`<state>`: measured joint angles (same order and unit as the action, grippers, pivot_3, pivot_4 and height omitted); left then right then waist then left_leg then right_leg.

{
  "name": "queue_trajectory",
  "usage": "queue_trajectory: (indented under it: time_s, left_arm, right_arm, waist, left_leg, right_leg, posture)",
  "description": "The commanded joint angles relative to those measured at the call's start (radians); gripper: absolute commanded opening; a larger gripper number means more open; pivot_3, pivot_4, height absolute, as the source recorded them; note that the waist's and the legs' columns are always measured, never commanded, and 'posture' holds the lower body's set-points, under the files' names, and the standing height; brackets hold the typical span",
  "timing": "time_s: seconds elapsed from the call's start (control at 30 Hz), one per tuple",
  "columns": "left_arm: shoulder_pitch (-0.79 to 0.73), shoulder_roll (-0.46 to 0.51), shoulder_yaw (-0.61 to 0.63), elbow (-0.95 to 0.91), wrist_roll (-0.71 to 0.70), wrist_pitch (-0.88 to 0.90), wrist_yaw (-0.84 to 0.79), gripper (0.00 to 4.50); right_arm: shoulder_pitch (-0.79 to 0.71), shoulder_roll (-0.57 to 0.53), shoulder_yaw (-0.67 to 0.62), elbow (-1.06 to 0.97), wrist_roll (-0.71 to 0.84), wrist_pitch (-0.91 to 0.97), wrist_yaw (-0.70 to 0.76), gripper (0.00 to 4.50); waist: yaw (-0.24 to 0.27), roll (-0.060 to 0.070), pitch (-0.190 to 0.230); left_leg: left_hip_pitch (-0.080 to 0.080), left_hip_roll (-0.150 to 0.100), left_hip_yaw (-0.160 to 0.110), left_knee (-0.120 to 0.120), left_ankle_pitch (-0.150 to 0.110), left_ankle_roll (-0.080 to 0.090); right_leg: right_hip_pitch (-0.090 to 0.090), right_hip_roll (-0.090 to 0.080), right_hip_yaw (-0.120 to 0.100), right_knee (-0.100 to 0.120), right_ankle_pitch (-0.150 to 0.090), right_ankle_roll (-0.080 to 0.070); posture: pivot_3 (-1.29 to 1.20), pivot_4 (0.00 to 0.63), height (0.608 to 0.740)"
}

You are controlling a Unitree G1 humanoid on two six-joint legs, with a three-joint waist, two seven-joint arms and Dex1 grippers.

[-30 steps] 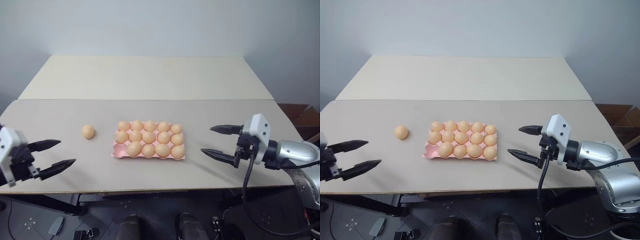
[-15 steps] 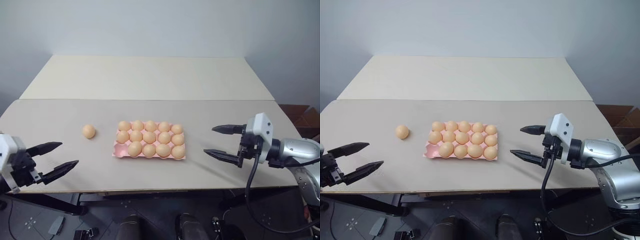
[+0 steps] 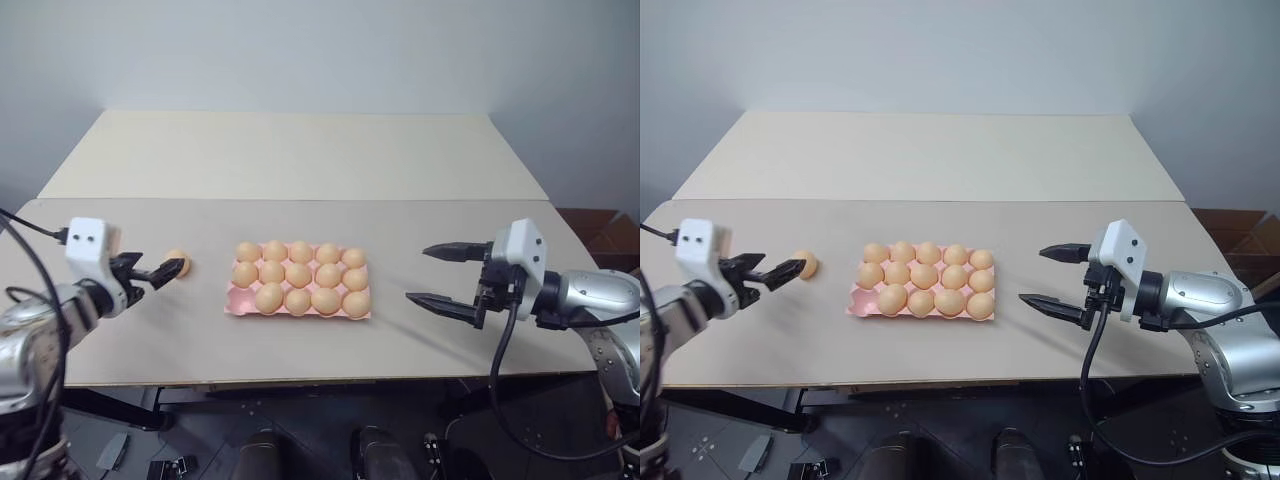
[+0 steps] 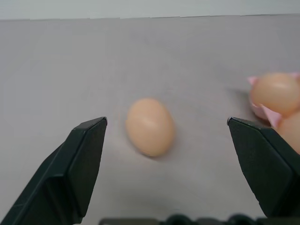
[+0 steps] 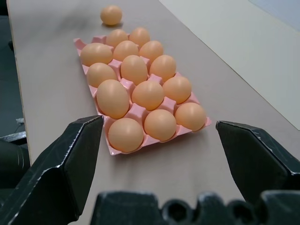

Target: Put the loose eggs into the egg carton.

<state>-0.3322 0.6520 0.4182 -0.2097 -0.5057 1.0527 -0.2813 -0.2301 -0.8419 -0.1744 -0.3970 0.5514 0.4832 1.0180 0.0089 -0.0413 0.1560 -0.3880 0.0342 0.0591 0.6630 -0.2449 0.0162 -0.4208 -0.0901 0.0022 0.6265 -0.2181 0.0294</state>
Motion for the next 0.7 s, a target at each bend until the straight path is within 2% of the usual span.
queue_trajectory:
  time_s: [0.03,0.13,0.3,0.57,0.7]
  left_arm:
    - [-0.112,-0.064,-0.036,0.076,0.070,0.013,0.131,4.48]
    - [-0.204,-0.134,-0.065,0.172,0.124,0.031,0.220,4.48]
    - [-0.268,-0.165,-0.108,0.287,0.175,0.064,0.255,4.48]
    - [-0.265,-0.156,-0.125,0.286,0.184,0.064,0.206,1.90]
    - [-0.233,-0.084,-0.185,0.203,0.175,0.004,0.069,1.78]
  right_arm:
    - [-0.021,-0.004,-0.016,-0.022,0.000,-0.027,-0.009,4.50]
    - [-0.024,-0.001,-0.015,-0.025,0.001,-0.027,-0.013,4.50]
    - [-0.013,-0.001,-0.028,-0.046,0.012,-0.022,-0.025,4.50]
    - [0.009,0.002,-0.043,-0.067,0.018,-0.016,-0.054,4.50]
    - [0.016,0.002,-0.045,-0.073,0.020,-0.015,-0.063,4.50]
  waist:
    - [0.001,0.000,0.000]
    - [0.002,-0.001,0.000]
    - [-0.003,-0.001,0.000]
    - [-0.001,-0.001,0.000]
    - [0.000,-0.001,0.000]
  left_leg:
    - [0.000,0.000,0.000,0.000,0.000,0.000]
    - [0.000,-0.001,0.000,0.000,0.000,0.000]
    - [-0.001,-0.001,0.000,0.000,0.000,0.000]
    - [-0.001,-0.001,0.000,0.000,0.000,0.000]
    - [-0.001,-0.001,0.000,0.000,0.000,0.000]
  right_leg:
    - [0.000,0.000,0.000,0.000,0.000,0.000]
    - [0.000,0.000,0.000,-0.001,0.000,0.001]
    - [-0.001,-0.001,0.001,0.000,0.001,0.001]
    - [0.000,-0.001,0.000,0.000,0.001,0.001]
    - [-0.001,-0.001,0.000,0.000,0.001,0.001]
  posture:
    - [0.00,0.150,0.740]
    - [0.00,0.150,0.740]
    - [0.00,0.150,0.740]
    - [0.00,0.150,0.740]
    - [0.00,0.150,0.740]
